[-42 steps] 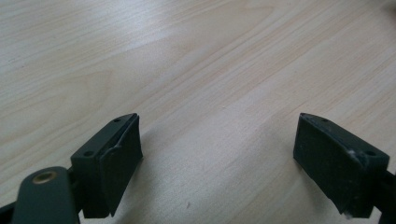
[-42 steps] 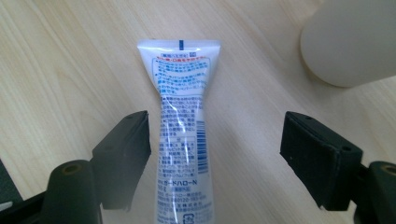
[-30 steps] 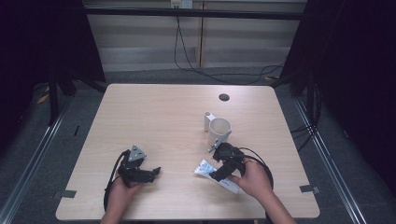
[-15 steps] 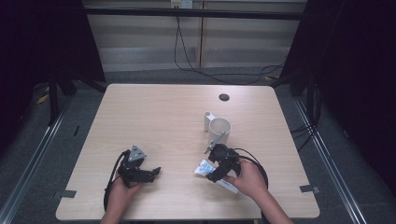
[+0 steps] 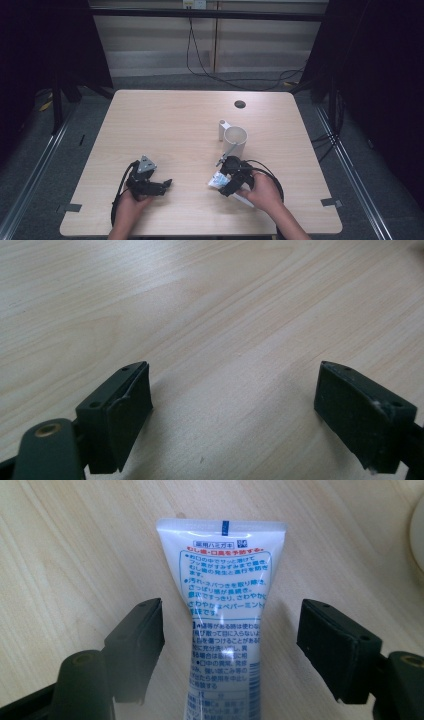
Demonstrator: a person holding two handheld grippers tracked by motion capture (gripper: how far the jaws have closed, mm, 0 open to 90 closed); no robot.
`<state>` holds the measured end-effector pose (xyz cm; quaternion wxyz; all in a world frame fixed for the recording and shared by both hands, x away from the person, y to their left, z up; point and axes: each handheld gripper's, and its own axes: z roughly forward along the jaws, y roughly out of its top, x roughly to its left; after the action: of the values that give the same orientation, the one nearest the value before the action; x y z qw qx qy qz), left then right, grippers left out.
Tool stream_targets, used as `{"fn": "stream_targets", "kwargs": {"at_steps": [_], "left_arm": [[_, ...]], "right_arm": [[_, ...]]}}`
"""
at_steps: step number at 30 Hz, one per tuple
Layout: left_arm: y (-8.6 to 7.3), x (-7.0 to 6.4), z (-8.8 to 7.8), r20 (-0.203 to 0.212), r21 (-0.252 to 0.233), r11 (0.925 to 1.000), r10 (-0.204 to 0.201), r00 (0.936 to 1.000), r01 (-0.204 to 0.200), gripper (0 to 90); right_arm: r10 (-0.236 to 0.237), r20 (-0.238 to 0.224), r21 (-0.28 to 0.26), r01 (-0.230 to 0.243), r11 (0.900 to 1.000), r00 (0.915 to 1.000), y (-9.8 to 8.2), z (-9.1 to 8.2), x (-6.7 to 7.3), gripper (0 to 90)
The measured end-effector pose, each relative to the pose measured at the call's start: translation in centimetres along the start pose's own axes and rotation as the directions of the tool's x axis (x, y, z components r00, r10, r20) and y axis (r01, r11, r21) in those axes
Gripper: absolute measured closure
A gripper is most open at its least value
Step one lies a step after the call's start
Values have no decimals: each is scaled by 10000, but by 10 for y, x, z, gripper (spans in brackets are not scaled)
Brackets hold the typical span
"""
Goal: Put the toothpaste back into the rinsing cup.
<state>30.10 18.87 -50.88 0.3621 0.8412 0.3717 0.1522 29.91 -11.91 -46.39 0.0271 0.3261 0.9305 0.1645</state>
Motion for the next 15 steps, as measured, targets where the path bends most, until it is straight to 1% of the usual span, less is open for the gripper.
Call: {"fn": "stream_targets", "kwargs": {"at_steps": [6, 9, 15], "left_arm": [[0, 0, 0, -4, 11, 10000, 20, 10000, -20, 149], [0, 0, 0, 2, 14, 10000, 18, 10000, -18, 149], [0, 0, 0, 11, 12, 10000, -15, 10000, 15, 149]], "right_arm": [[-109, -88, 103, 110, 9999, 9999, 2, 5, 0, 292], [-21, -85, 158, 23, 9999, 10000, 2, 7, 1, 309], [-194, -128, 236, 197, 9995, 9997, 3, 11, 1, 348]]}}
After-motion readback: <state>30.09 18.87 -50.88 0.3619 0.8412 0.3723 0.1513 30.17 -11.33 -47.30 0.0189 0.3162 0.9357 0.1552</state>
